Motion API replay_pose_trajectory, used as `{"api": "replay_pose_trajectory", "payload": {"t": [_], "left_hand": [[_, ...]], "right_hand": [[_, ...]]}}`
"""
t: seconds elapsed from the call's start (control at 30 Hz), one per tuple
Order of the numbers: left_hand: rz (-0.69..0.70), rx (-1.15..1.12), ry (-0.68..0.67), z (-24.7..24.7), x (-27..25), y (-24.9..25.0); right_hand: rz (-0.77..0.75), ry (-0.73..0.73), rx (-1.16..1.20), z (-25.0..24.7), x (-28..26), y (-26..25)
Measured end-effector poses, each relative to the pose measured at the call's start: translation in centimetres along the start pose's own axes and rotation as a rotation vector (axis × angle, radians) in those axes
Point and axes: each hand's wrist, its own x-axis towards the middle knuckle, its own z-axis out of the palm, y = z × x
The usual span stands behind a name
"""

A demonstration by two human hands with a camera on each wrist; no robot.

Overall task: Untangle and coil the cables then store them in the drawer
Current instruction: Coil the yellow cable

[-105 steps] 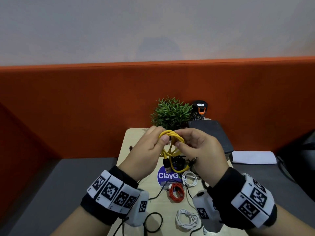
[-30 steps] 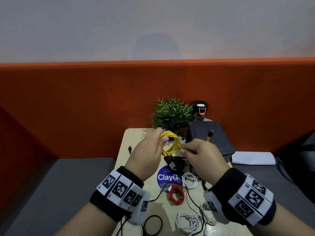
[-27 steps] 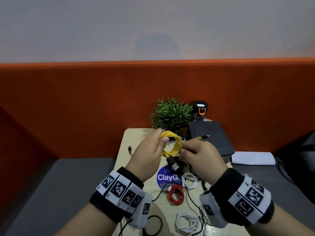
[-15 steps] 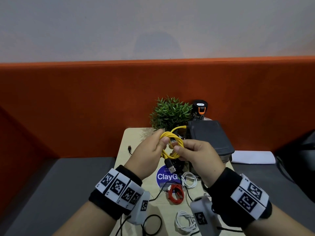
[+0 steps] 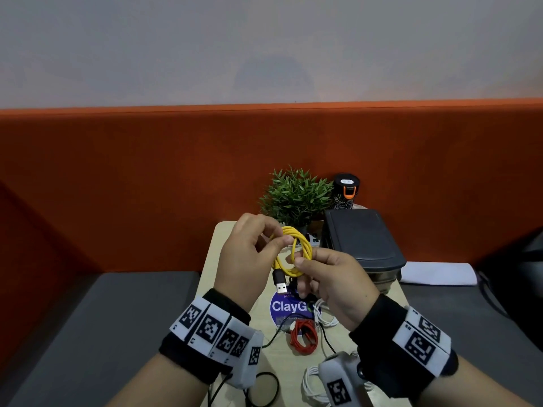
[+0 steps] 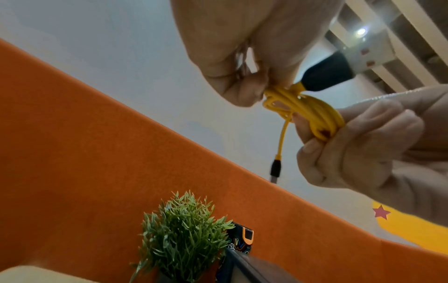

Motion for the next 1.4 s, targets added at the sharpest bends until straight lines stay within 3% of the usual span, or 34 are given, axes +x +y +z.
{"api": "replay_pose_trajectory", "payload": {"t": [0.2,0.47,0.73,0.9,1.03,1.2,1.3,1.4], "left_hand": [[0.111,0.132,-0.128,-0.4,-0.4,-0.1],[-0.079,0.028,-0.226,-0.3,-0.1,-0.2],[0.047,0.197,-0.298,0.0,-0.4,0.4],[0.019,0.105,-0.327,0.5,-0.8,0.6],[0.050,-0.102,-0.216,1.1,-1.2,-0.2],[0.117,-0.133,0.092,1.2,-1.4,-0.4],[0.110,-0.140,0.140,1.1,-1.3,-0.6],[-0.021,-0.222,0.151,1.3,-1.2,-0.8]], "right_hand": [[-0.071,0.062,-0.085,-0.2,0.2,0.1],[-0.032,0.004,-0.172,0.1,-0.1,-0.6],[-0.020,0.086,-0.163,0.1,-0.4,-1.1],[-0.012,0.133,-0.051,-0.4,-0.2,-1.8],[-0.028,0.141,0.032,-0.3,-0.1,-2.0],[-0.079,0.165,0.014,0.1,-0.2,-1.8],[-0.060,0.156,0.051,0.4,-0.1,-1.7],[-0.087,0.113,0.043,0.6,0.0,-1.6]]}}
